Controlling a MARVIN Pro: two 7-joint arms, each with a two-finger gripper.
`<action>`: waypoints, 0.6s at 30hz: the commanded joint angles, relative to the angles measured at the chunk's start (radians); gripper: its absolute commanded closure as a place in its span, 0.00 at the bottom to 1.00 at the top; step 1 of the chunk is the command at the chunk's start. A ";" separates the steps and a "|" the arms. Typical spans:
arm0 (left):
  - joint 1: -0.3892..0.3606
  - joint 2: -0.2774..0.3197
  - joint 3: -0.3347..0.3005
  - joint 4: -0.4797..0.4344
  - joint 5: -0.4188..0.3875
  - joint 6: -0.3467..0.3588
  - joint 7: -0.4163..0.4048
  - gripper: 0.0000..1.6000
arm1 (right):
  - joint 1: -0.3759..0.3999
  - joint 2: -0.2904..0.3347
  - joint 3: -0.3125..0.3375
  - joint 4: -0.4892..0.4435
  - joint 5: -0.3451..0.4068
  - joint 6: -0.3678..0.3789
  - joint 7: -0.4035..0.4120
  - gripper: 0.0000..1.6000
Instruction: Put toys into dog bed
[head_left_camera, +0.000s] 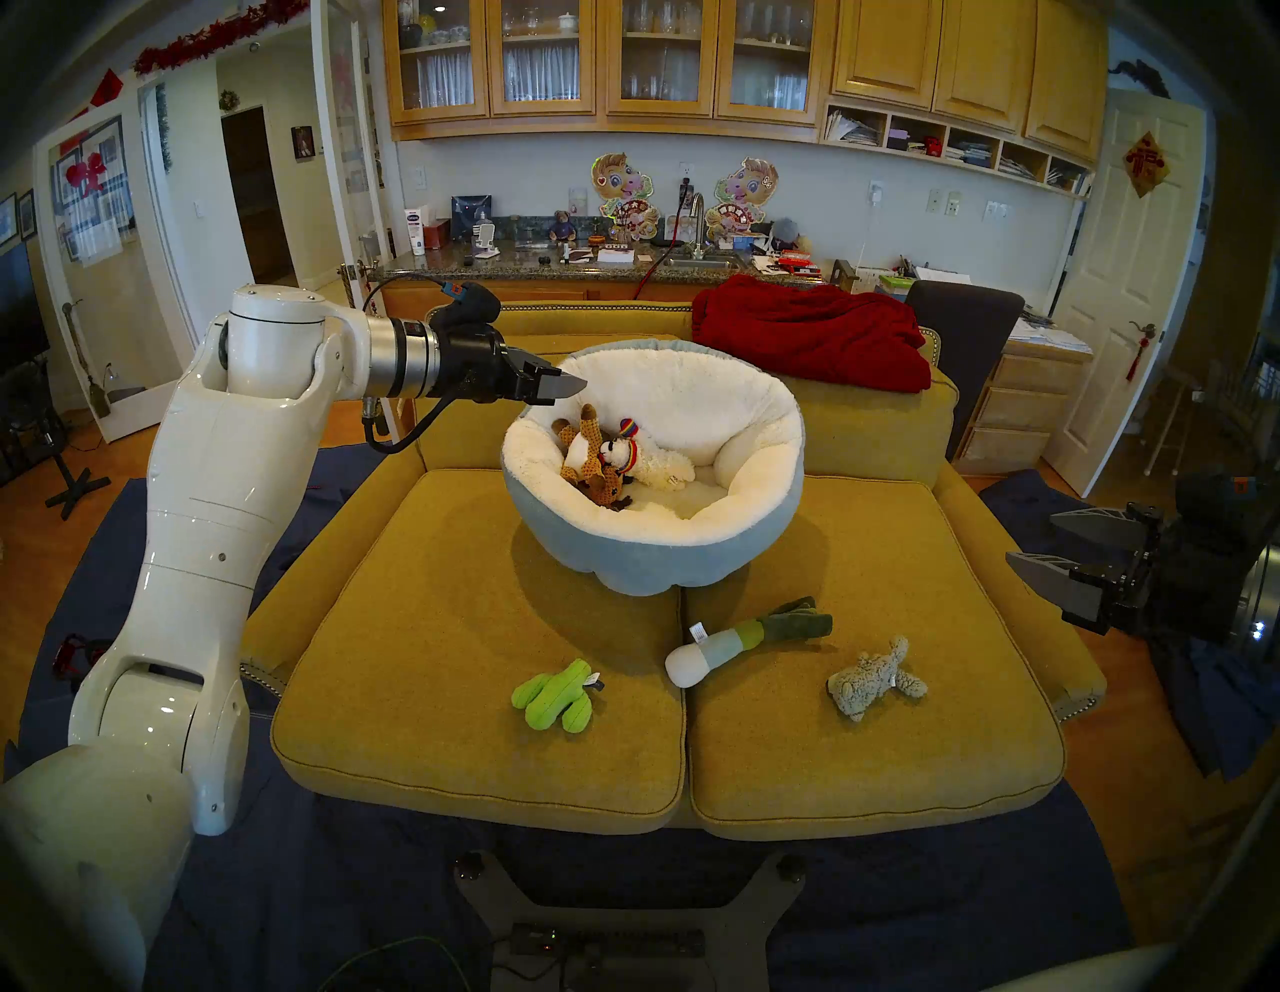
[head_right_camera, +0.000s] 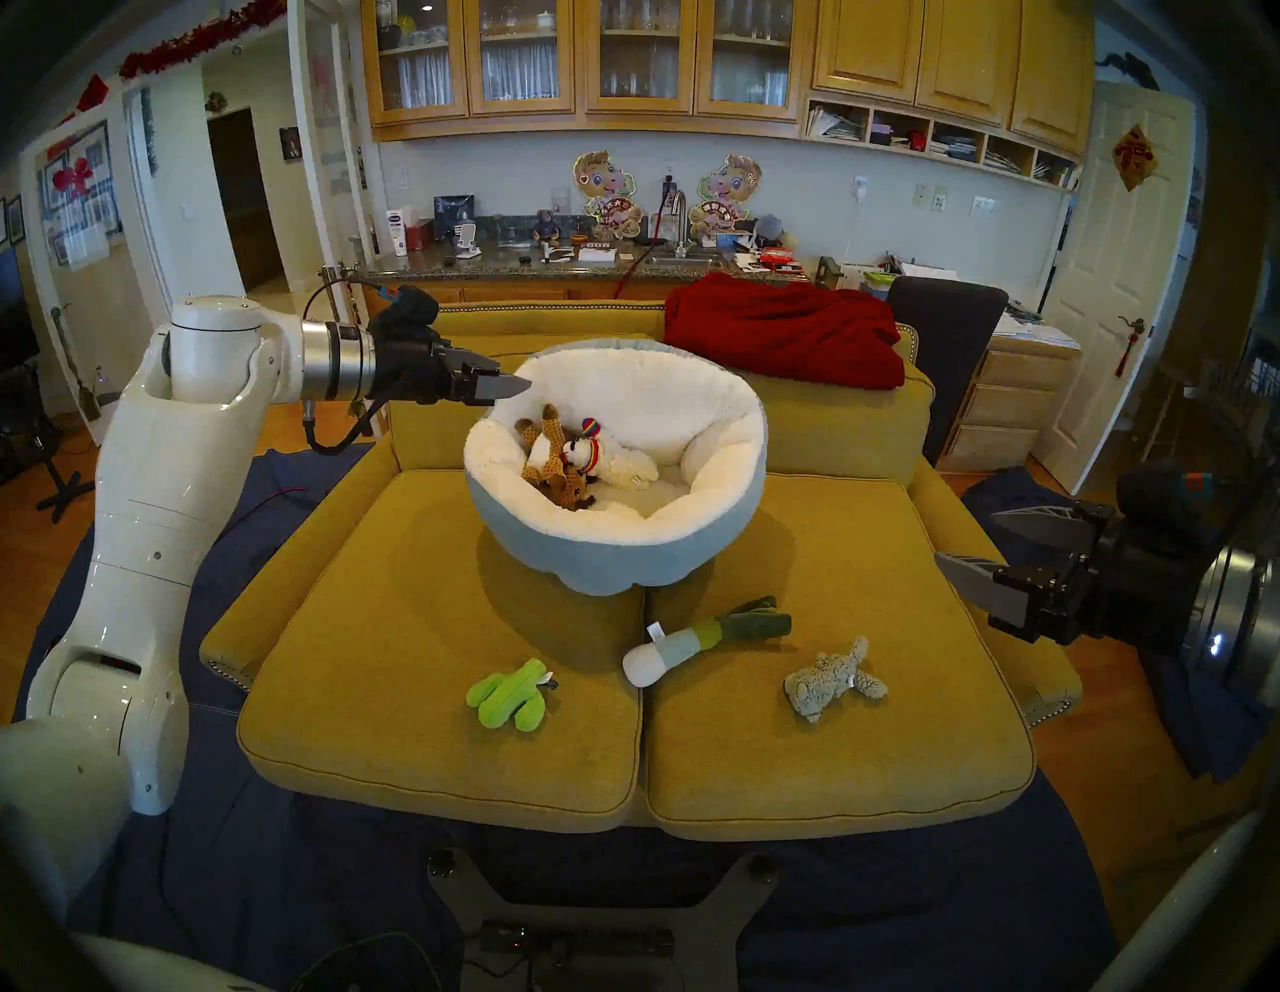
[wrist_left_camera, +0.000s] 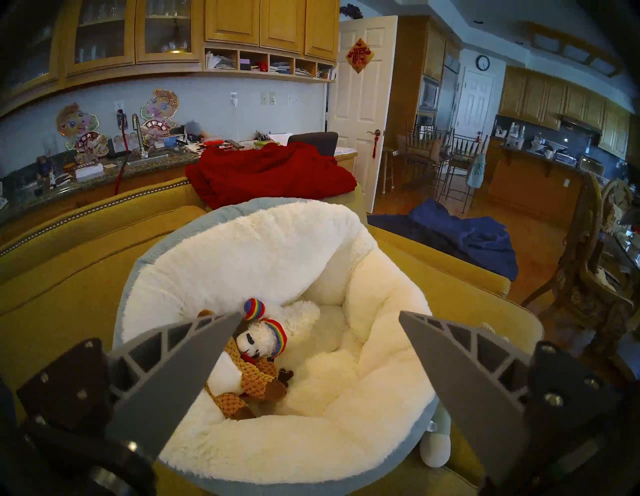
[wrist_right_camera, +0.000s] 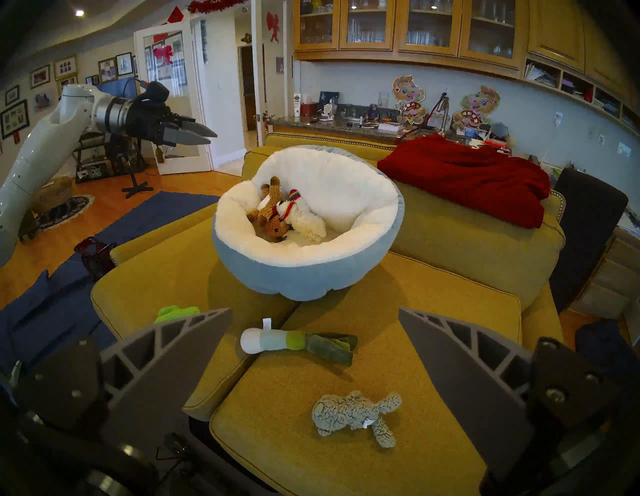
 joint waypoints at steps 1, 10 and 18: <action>0.074 0.070 -0.014 -0.121 -0.131 0.023 -0.099 0.00 | 0.003 0.004 0.010 -0.001 -0.001 -0.001 -0.001 0.00; 0.204 0.167 -0.027 -0.235 -0.278 0.067 -0.052 0.00 | 0.003 0.003 0.010 -0.001 -0.001 -0.001 -0.001 0.00; 0.358 0.258 -0.062 -0.358 -0.385 0.105 -0.023 0.00 | 0.003 0.004 0.010 -0.001 -0.002 -0.001 -0.001 0.00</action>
